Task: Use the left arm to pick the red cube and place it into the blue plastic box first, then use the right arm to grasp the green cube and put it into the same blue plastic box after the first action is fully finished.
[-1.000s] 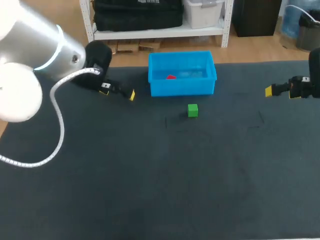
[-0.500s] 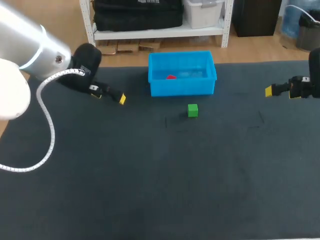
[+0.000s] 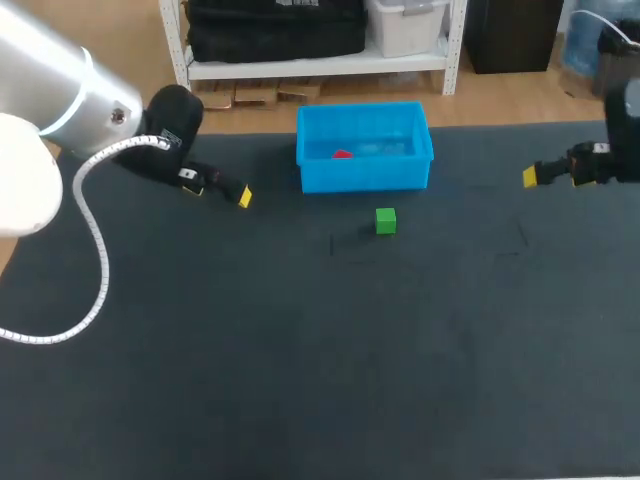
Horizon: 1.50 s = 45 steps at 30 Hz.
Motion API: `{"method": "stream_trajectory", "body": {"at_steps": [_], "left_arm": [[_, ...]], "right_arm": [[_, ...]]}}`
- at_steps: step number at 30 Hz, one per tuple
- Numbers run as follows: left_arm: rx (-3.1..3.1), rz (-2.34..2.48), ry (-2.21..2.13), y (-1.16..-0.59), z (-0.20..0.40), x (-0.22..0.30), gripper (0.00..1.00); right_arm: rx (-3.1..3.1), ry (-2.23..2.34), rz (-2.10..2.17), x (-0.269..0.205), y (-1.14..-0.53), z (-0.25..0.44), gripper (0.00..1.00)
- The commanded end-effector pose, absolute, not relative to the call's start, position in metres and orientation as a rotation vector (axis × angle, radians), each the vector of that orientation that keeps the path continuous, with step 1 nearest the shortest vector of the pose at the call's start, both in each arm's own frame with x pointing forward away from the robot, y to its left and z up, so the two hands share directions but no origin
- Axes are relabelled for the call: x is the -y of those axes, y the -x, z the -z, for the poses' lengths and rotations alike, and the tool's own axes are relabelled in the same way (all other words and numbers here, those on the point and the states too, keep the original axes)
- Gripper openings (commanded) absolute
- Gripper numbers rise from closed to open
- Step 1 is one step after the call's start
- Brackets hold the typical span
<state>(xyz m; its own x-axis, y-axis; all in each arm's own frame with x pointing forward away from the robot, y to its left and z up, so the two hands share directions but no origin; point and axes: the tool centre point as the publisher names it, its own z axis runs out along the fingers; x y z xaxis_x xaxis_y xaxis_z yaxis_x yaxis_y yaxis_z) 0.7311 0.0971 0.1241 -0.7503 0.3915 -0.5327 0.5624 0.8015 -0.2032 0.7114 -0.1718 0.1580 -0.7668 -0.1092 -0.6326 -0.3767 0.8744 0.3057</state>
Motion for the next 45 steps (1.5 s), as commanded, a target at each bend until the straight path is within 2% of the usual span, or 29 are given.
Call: {"method": "stream_trajectory", "body": {"at_steps": [1,12,22,28,45], "left_arm": [[-2.511,0.495,-0.714,-0.732,-0.124,-0.098,1.0],[-2.511,0.495,-0.714,-0.732,-0.124,-0.098,1.0],[-2.511,0.495,-0.714,-0.732,-0.124,-0.098,1.0],[-2.511,0.495,-0.714,-0.732,-0.124,-0.098,1.0],[-2.511,0.495,-0.714,-0.732,-0.124,-0.098,1.0]], "right_arm": [[-2.486,0.285,-0.318,0.145,-0.717,-0.168,1.0],[-2.616,0.133,-0.182,0.082,-0.729,-0.155,1.0],[-2.697,0.242,-0.172,0.033,-0.719,-0.123,1.0],[-2.746,0.333,-0.118,0.023,-0.718,-0.1,1.0],[-2.746,0.333,-0.118,0.023,-0.718,-0.1,1.0]]}}
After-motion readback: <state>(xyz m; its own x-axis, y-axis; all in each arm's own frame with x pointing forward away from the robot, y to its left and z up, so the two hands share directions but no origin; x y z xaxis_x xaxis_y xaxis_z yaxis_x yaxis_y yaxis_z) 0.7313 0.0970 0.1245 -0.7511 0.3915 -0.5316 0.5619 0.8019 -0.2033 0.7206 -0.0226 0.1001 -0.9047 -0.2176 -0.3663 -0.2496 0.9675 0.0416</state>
